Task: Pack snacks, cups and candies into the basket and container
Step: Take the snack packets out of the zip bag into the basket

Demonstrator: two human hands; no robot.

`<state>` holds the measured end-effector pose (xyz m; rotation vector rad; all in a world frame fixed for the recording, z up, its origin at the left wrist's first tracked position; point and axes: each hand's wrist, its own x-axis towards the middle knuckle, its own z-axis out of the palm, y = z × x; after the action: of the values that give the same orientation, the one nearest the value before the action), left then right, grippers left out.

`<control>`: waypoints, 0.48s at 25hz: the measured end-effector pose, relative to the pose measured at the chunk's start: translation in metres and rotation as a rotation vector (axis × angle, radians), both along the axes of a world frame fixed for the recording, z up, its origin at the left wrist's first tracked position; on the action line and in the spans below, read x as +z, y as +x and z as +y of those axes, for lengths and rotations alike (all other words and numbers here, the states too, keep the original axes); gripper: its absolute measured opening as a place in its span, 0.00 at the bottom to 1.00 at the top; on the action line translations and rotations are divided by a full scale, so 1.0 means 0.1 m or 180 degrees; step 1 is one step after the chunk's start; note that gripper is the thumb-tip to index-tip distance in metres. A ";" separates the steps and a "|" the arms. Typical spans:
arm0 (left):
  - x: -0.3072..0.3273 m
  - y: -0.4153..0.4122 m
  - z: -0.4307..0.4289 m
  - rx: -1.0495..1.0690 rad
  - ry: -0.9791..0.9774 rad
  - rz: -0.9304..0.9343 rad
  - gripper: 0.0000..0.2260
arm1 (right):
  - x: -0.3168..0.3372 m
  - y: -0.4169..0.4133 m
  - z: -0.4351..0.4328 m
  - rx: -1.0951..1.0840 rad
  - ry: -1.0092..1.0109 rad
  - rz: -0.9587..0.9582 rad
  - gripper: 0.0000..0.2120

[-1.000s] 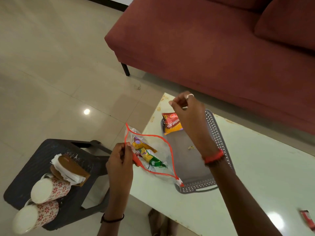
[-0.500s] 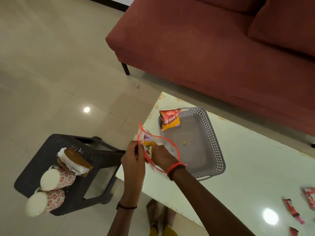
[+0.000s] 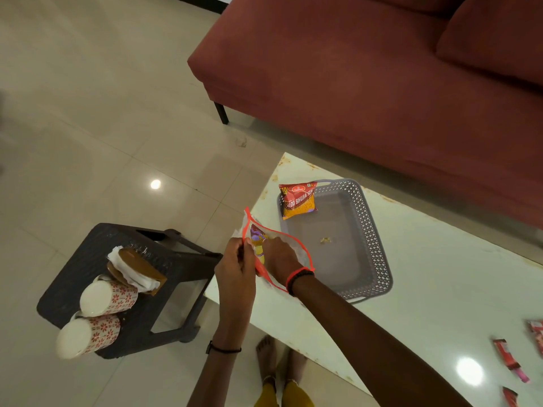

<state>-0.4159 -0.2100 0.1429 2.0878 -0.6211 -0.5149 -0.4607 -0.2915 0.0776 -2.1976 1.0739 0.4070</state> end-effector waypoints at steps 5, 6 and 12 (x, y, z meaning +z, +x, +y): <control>0.02 0.05 -0.04 0.0052 -0.0046 -0.0015 0.09 | 0.60 -0.06 0.01 -0.0195 -0.0131 -0.0516 0.13; 0.03 0.05 -0.06 0.0063 -0.0059 -0.0034 0.09 | 0.75 -0.09 0.01 -0.0226 -0.0128 -0.0519 0.13; 0.12 0.16 -0.11 0.0023 -0.0084 -0.0145 0.09 | 1.41 -0.56 -0.25 -0.1239 0.0745 -0.1105 0.06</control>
<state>-0.4002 -0.2210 0.1552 2.0811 -0.6433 -0.4537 -0.5169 -0.3162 0.2185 -1.7218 1.1575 -0.0233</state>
